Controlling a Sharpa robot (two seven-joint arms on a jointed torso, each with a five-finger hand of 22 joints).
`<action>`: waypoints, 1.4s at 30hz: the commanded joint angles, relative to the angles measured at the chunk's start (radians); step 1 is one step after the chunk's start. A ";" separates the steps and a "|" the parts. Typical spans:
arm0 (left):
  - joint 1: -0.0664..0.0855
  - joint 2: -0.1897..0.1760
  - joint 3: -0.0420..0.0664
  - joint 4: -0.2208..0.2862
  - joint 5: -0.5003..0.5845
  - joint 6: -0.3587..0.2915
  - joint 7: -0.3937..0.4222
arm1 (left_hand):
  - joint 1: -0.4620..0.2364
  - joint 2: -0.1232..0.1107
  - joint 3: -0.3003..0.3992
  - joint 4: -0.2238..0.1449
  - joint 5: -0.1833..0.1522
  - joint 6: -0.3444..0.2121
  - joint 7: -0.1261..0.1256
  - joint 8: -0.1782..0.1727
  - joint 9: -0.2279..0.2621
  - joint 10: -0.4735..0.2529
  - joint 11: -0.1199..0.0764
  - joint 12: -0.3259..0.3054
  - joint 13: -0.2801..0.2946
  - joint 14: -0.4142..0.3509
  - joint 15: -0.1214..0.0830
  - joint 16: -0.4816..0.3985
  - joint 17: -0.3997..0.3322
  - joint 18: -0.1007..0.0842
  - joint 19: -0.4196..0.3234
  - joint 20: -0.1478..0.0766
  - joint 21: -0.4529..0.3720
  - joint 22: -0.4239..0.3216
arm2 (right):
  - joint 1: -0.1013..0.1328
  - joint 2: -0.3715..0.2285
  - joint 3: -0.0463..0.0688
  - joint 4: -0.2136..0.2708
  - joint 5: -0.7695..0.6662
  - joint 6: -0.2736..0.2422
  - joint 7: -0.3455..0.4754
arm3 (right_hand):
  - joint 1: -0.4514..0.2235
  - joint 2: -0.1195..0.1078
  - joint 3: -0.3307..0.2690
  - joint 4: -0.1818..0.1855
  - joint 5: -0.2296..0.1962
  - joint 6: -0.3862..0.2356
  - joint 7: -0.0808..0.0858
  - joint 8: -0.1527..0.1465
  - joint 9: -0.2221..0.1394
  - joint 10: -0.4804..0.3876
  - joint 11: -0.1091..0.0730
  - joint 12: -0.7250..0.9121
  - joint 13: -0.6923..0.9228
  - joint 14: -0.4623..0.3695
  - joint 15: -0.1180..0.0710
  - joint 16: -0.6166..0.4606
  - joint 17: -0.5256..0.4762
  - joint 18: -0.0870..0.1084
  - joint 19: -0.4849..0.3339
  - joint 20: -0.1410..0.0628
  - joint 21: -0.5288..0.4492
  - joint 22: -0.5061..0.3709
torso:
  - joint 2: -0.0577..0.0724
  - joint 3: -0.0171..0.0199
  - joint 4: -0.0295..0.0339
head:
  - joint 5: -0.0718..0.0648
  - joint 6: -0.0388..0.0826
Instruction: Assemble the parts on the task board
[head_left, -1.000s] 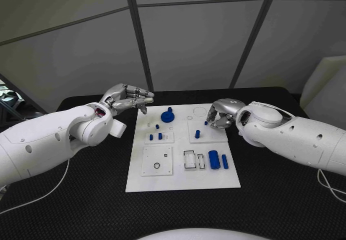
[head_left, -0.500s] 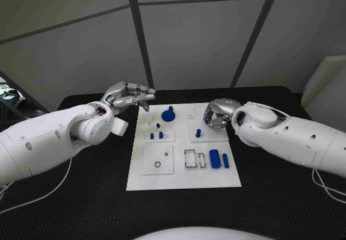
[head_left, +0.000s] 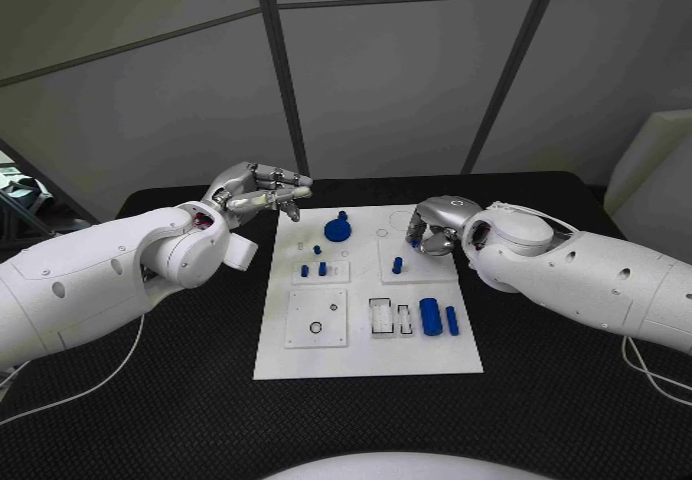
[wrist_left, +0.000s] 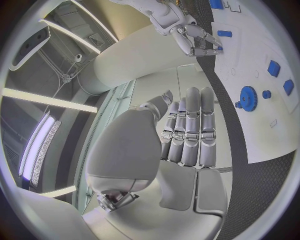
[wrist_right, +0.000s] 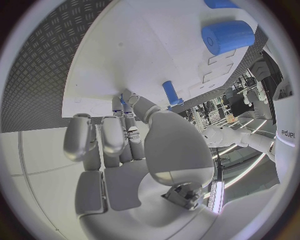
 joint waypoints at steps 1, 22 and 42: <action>0.001 0.002 0.001 0.001 0.010 0.016 0.017 | -0.006 0.007 -0.001 0.001 0.001 0.004 0.002 -0.001 0.001 0.002 0.006 0.001 0.001 -0.008 0.001 -0.005 -0.002 -0.013 -0.007 0.001 -0.007 -0.001 | -0.003 0.005 -0.003 -0.002 -0.013 0.042 -0.005 | 0.006 0.013 0.028 -0.001 -0.022 0.013 -0.001 0.001 0.004 0.016 -0.003 -0.009 -0.002 0.027 -0.005 0.009 0.000 -0.009 0.005 -0.002 0.007 0.010 | 0.000 0.0004 -0.0008 | -0.001 -0.003; 0.001 0.004 0.001 -0.005 0.010 0.020 0.017 | -0.004 0.007 -0.001 -0.002 0.001 0.002 0.004 -0.002 0.001 0.000 0.008 0.000 0.003 -0.011 0.002 -0.010 -0.004 -0.013 -0.008 0.002 -0.012 -0.004 | -0.007 -0.050 -0.001 0.066 0.026 -0.142 0.017 | -0.016 0.006 0.059 0.010 -0.025 0.033 -0.003 -0.005 0.008 0.033 -0.005 -0.030 -0.008 0.026 -0.006 0.011 -0.009 -0.018 0.028 -0.004 0.039 0.057 | -0.002 -0.0005 -0.0024 | 0.005 -0.004; 0.001 0.015 0.001 -0.019 0.011 0.024 0.017 | -0.005 0.008 -0.003 -0.004 0.000 0.002 0.005 -0.004 0.002 -0.002 0.009 -0.001 0.006 -0.017 0.005 -0.019 -0.007 -0.013 -0.011 0.004 -0.021 -0.009 | -0.006 -0.122 0.007 0.282 0.118 -0.206 0.045 | -0.021 0.000 0.060 0.013 -0.023 0.036 -0.004 -0.007 0.008 0.036 -0.006 -0.033 -0.009 0.026 -0.006 0.014 -0.007 -0.020 0.033 -0.004 0.045 0.066 | 0.001 -0.0006 0.0008 | 0.024 -0.006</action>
